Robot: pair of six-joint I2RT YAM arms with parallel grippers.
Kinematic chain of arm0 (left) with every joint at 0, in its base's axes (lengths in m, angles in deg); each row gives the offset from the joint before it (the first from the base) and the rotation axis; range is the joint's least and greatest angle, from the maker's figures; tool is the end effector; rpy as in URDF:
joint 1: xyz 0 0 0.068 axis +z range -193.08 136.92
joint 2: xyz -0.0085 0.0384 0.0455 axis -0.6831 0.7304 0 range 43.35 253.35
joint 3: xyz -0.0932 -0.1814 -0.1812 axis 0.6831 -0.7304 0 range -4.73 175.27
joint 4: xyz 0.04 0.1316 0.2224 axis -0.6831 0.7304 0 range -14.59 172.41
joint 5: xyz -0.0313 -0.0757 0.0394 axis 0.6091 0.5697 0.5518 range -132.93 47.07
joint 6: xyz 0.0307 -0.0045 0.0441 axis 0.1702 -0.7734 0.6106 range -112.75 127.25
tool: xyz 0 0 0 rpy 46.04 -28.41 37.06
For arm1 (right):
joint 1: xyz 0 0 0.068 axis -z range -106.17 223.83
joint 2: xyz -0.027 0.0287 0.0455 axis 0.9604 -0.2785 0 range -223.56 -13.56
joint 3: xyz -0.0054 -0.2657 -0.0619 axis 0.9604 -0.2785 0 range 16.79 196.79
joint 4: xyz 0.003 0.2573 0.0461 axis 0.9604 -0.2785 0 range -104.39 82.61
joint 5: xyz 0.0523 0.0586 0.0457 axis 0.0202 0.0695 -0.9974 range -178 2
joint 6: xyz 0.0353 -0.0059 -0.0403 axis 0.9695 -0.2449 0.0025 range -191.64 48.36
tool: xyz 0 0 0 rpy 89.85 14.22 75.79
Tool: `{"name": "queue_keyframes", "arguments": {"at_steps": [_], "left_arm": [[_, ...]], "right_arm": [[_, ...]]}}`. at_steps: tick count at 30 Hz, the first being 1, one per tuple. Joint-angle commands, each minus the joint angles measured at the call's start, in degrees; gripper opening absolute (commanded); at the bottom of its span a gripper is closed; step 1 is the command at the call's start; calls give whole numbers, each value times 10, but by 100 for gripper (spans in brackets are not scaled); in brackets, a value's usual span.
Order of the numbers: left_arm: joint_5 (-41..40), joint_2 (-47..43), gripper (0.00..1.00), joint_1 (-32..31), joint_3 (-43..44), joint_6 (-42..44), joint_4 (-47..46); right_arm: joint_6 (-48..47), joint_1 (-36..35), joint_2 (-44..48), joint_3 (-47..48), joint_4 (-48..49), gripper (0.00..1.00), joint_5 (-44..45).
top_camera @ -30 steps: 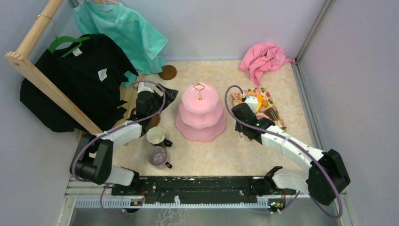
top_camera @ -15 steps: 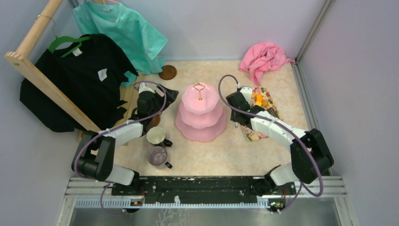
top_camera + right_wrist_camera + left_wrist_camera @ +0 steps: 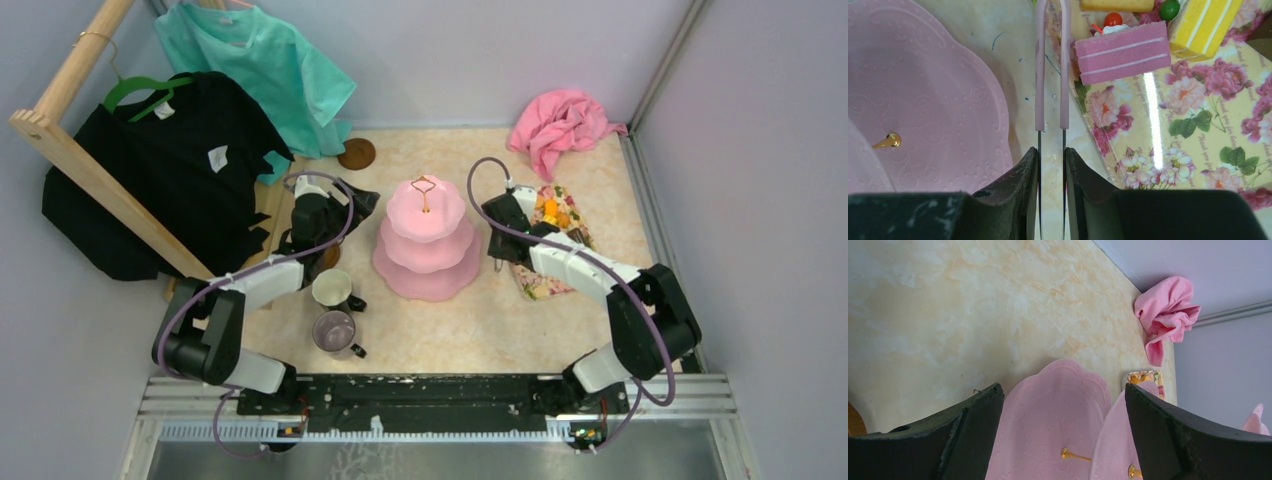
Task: Serve the afternoon tea
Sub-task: Adjust the dessert on the tray.
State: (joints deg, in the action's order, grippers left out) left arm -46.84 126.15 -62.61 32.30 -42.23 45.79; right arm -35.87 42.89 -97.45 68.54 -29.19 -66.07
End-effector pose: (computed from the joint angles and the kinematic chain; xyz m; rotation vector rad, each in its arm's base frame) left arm 0.2893 -0.1001 0.2111 -0.5446 1.8455 -0.7648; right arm 0.2592 0.1398 0.2100 0.2536 2.4060 0.0412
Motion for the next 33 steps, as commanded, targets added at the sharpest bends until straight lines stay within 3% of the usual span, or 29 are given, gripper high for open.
{"name": "queue_keyframes", "arguments": {"at_steps": [1, 25, 33], "left_arm": [[-4, -16, 95, -2, 8, 6, -12], [16, -44, 95, -3, -5, 0, -1], [20, -52, 95, -9, -8, -4, -1]], "right_arm": [[22, 7, 20, -10, 24, 16, -3], [77, 6, 143, -104, -44, 13, -8], [110, -40, 185, -117, -97, 13, 24]]}}
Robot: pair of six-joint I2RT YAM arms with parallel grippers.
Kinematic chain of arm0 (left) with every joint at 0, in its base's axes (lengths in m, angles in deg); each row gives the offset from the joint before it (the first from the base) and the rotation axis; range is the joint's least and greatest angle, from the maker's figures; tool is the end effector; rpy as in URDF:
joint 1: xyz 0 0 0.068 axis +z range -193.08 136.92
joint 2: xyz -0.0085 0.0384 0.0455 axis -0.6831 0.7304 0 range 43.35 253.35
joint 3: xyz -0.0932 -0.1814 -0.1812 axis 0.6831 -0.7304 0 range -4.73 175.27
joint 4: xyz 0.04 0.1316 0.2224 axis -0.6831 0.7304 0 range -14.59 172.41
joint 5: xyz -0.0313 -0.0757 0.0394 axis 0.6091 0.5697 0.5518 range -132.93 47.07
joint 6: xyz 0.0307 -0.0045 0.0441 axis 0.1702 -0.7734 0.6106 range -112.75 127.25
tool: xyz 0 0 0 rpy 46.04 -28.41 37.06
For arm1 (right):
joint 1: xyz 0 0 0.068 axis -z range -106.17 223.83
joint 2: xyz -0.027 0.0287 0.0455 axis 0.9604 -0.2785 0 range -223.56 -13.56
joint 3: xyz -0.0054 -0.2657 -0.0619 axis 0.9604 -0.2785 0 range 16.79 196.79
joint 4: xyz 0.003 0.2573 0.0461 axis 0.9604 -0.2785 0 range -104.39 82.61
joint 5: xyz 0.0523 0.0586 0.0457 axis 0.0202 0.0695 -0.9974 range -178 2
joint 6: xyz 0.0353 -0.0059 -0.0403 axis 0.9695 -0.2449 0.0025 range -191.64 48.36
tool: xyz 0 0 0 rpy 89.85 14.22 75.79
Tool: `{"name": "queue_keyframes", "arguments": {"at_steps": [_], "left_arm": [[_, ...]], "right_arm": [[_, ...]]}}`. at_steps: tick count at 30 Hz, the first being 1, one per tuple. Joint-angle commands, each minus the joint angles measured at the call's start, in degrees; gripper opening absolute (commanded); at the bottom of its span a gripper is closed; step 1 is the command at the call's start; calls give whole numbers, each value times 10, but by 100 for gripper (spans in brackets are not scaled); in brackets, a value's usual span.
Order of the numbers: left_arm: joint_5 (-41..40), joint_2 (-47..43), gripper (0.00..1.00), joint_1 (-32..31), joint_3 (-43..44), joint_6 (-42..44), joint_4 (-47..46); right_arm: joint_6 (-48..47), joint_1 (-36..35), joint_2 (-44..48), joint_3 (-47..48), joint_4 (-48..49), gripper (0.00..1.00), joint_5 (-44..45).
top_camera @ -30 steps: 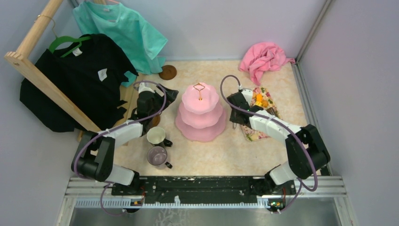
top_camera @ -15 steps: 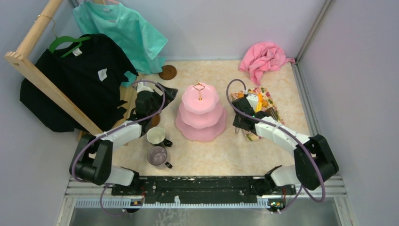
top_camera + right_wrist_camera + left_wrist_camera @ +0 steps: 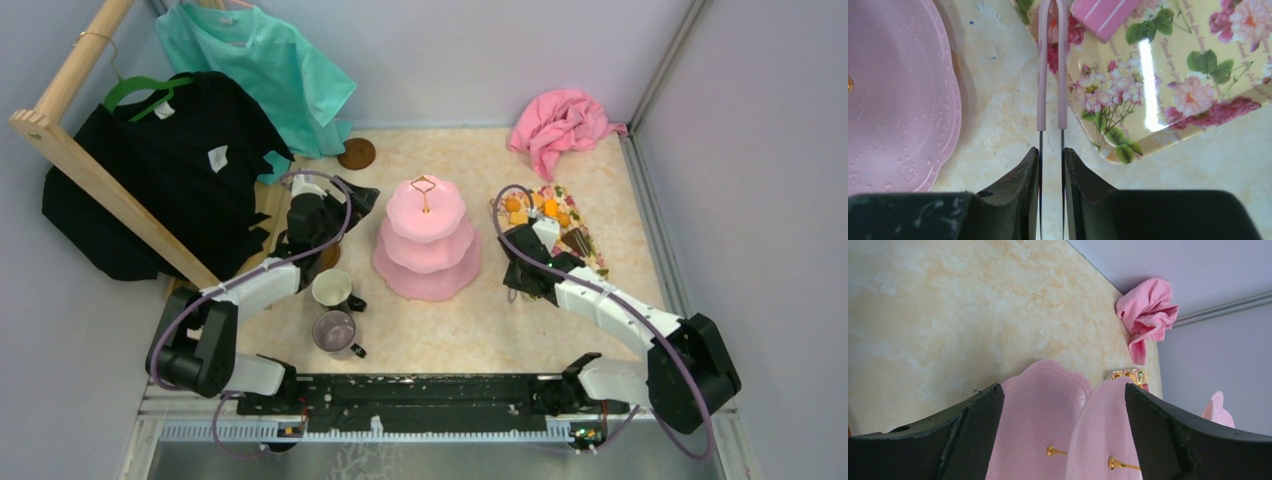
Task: Serve the afternoon tea
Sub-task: Adjust the dessert on the tray.
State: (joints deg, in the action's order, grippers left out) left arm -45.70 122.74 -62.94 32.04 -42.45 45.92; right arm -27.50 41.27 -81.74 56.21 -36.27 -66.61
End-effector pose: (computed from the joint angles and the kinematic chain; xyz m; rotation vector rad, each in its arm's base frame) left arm 0.2819 -0.1000 0.2262 -0.5178 1.8039 -0.8121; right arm 0.1948 0.1089 0.2029 0.3842 2.4479 0.0788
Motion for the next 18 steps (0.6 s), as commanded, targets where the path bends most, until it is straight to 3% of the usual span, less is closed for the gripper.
{"name": "queue_keyframes", "arguments": {"at_steps": [1, 18], "left_arm": [[8, -20, 95, -6, -6, -2, -1], [14, -37, 95, -18, -14, -8, -2]], "right_arm": [[33, -29, 32, 5, -33, 13, 35], [115, -45, 123, -31, -138, 12, 75]]}}
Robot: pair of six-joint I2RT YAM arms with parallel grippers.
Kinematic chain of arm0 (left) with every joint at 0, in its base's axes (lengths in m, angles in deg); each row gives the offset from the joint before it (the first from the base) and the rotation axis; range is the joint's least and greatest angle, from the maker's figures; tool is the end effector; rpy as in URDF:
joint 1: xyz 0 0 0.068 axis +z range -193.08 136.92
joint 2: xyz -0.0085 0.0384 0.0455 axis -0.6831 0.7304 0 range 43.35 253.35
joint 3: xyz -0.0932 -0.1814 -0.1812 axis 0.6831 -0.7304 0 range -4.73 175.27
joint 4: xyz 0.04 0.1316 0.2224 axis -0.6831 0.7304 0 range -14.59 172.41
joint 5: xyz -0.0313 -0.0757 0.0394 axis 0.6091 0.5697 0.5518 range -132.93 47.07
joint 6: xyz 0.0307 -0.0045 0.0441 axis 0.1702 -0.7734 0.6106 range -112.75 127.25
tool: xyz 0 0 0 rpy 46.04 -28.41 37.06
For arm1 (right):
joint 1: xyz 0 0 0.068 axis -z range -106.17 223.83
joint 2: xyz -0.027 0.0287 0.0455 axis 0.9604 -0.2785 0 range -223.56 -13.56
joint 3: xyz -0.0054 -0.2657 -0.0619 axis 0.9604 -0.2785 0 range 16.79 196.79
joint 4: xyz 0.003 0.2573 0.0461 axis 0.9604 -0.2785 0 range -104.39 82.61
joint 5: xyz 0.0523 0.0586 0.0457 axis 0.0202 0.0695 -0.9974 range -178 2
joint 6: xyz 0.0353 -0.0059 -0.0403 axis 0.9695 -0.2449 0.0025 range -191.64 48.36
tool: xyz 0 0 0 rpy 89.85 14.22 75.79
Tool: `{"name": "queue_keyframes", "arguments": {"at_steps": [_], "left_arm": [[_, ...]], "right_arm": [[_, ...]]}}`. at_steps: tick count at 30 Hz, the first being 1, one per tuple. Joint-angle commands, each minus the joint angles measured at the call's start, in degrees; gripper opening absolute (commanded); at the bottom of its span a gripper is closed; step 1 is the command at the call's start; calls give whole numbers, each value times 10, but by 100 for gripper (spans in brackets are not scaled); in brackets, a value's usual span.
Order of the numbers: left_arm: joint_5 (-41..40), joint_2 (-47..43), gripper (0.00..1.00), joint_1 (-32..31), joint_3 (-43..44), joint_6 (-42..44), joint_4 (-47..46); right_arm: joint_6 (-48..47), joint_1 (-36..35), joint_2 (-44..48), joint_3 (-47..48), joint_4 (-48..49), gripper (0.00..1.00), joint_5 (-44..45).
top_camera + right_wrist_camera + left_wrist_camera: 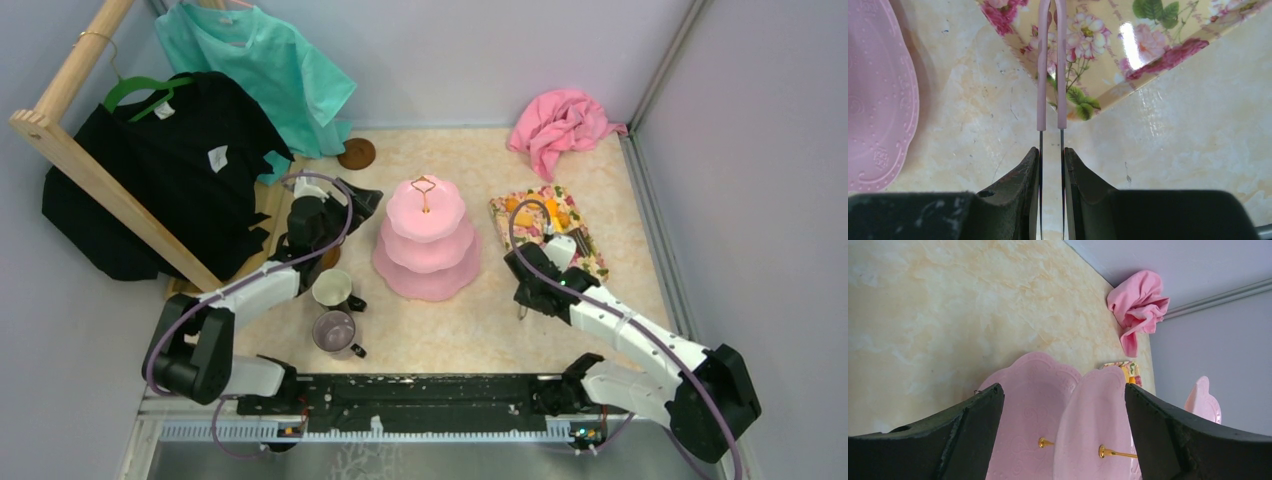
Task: Serve the afternoon tea
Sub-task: Adjust the dessert on the tray, then pick up the desert from the tray.
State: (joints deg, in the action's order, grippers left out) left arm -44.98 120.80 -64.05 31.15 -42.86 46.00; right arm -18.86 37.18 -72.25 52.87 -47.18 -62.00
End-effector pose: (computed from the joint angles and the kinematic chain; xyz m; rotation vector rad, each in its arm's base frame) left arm 0.2740 -0.1037 0.2303 -0.4953 1.7988 -0.8485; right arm 0.1546 0.0955 0.2064 0.4886 2.4443 0.0216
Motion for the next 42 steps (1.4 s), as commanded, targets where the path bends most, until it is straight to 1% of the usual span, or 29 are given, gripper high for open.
{"name": "queue_keyframes", "arguments": {"at_steps": [1, 7, 9, 16, 21, 24, 31, 38, 42], "left_arm": [[6, -19, 95, -7, -5, -4, -3], [6, -26, 95, -9, -9, -4, -4], [5, -29, 95, -9, -9, -3, -4], [7, -31, 95, -9, -10, -9, -14], [10, -27, 95, -10, -28, -26, -45], [14, -19, 95, -9, -36, -41, -68], [27, 15, 95, -10, -37, -61, -111], [28, 37, 95, -10, -37, -65, -135], [30, 53, 95, -9, -28, -67, -141]], "right_arm": [[32, -4, 33, 2, -35, 12, 30], [37, -19, 65, 3, -63, 11, 34], [36, -30, 66, 15, -76, 13, 37], [31, -35, 76, 21, -106, 25, 30], [26, -35, 74, 38, -130, 35, 26], [26, -35, 56, 49, -142, 40, 37], [15, -26, 3, 70, -132, 41, 45], [-24, 27, -7, 50, -90, 41, 24], [-49, 44, -19, 48, -69, 41, 21]]}}
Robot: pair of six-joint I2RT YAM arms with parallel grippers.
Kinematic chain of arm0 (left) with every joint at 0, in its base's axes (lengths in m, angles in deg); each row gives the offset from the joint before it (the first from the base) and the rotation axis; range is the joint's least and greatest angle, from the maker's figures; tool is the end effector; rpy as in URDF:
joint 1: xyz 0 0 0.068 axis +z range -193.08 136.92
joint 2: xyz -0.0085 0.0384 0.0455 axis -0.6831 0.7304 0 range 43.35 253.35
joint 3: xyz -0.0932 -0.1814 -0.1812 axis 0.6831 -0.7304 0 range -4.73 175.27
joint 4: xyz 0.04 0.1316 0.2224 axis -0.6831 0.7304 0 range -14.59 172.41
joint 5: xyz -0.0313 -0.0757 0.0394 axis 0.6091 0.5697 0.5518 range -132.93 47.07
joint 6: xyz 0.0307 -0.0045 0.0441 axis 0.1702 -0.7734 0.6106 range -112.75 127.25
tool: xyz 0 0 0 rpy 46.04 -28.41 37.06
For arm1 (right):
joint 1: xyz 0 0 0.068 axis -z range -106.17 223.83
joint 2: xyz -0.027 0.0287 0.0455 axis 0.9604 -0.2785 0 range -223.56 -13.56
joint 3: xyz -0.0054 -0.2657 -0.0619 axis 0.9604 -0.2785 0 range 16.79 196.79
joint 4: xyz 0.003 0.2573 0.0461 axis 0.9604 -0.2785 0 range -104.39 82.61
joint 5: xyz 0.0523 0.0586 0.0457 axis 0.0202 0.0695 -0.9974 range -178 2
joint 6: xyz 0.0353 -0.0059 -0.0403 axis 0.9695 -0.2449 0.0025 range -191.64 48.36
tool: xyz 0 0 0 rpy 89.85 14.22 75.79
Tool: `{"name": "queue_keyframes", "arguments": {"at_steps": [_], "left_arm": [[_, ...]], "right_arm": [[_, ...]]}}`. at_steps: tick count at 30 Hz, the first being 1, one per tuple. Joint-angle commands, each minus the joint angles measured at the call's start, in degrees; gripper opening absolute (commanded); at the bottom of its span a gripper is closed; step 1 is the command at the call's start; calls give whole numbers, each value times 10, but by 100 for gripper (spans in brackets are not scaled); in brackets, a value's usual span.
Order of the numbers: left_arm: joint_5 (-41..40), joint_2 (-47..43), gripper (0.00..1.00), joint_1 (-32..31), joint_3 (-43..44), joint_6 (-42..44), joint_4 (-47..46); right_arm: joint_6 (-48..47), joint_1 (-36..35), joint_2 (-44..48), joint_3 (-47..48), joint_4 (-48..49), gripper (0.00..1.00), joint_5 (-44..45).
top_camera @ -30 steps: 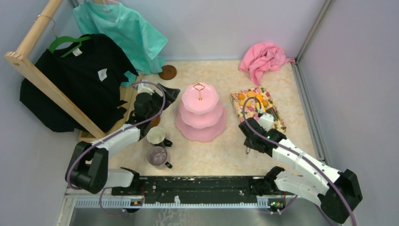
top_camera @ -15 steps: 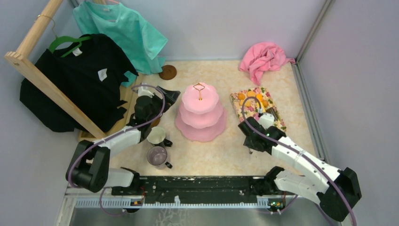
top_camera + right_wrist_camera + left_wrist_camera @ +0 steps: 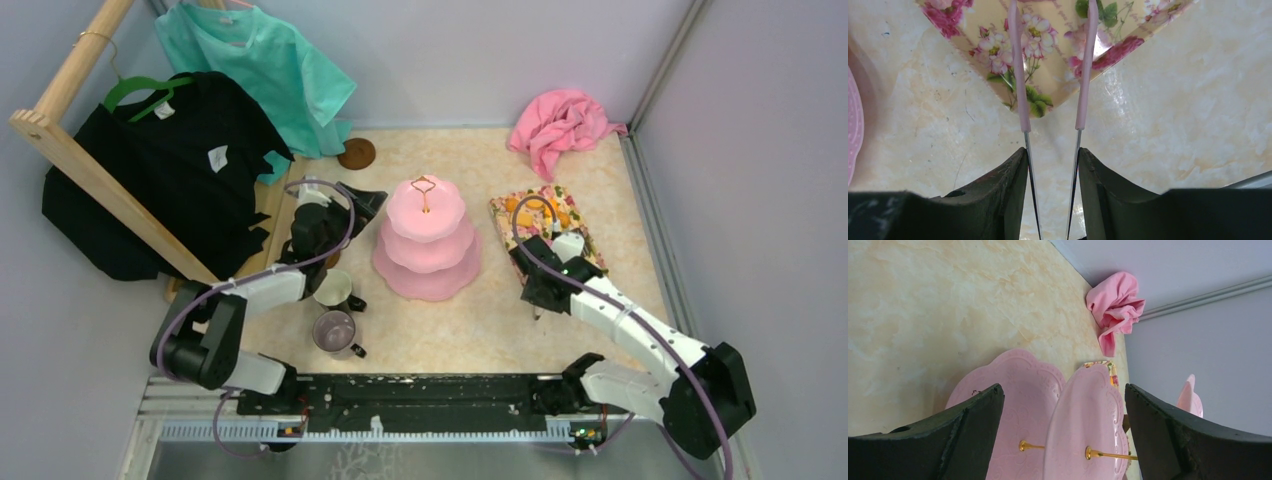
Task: Serve the afternoon tea
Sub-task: Pick up the desert from the tray.
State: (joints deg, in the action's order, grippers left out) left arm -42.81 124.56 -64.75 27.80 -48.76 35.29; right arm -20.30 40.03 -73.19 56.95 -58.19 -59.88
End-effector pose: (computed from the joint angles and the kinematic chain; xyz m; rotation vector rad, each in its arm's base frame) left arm 0.2741 -0.1090 0.2136 -0.5376 1.7459 -0.9876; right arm 0.1531 0.0823 0.2171 0.4997 2.5103 -0.1710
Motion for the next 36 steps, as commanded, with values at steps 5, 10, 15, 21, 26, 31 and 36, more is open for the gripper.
{"name": "queue_keyframes", "arguments": {"at_steps": [5, 10, 15, 21, 26, 31, 36], "left_arm": [[8, 34, 95, -2, 14, -10, -42], [7, 50, 95, -3, 21, -9, -47], [10, 61, 95, -3, 23, -7, -50], [13, 67, 95, -2, 18, -7, -55], [16, 80, 95, -3, 22, -8, -61], [20, 96, 95, -3, 33, -8, -66], [26, 119, 95, -2, 51, -5, -69]], "right_arm": [[-62, 28, -40, 20, 64, 41, 2], [-88, 50, -65, 23, 94, 41, -10], [-87, 54, -71, 23, 109, 40, -31], [-50, 54, -68, 6, 128, 40, -63], [0, 54, -87, 5, 128, 42, -50], [27, 54, -115, 21, 118, 43, -24], [43, 59, -137, 38, 119, 43, 0]]}}
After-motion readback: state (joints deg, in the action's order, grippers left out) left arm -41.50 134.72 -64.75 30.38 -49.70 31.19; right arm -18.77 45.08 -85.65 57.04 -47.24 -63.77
